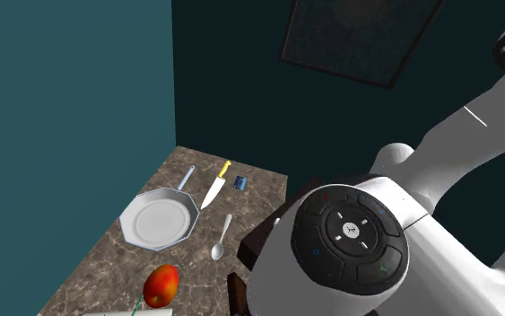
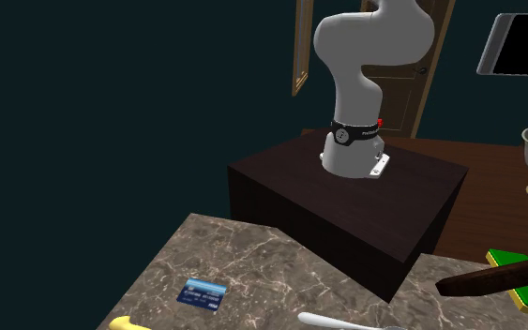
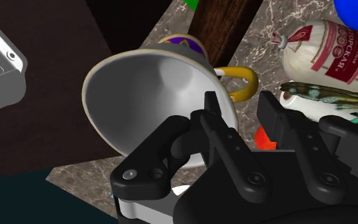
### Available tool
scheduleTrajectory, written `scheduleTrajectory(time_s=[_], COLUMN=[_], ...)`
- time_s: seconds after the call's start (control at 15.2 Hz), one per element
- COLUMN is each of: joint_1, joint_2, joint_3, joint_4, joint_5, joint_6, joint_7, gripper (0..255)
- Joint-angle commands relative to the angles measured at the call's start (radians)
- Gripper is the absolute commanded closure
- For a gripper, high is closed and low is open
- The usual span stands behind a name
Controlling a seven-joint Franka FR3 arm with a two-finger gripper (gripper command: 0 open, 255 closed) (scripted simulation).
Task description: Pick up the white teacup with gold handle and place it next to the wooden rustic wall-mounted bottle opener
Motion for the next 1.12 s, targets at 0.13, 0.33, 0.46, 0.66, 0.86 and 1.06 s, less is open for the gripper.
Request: scheduleTrajectory(time_s=[0.13,0.33,0.46,0.66,0.86,1.06], joint_1=[-0.116,-0.096,0.097,0.279,0.432,0.574], joint_2=[0.166,0.536,0.609,0.732,0.838,0.938], joint_3=[0.200,0.292,0.150,0.051,-0.022,-0.081], joint_4=[0.119,0.233,0.312,0.441,0.580,0.735], joint_5=[-0.143,-0.532,-0.587,-0.674,-0.735,-0.783], joint_6=[-0.007,-0.069,-0.104,-0.168,-0.232,-0.298], joint_7=[0.196,0.542,0.609,0.702,0.764,0.804], gripper=[255,255,255,255,255,255])
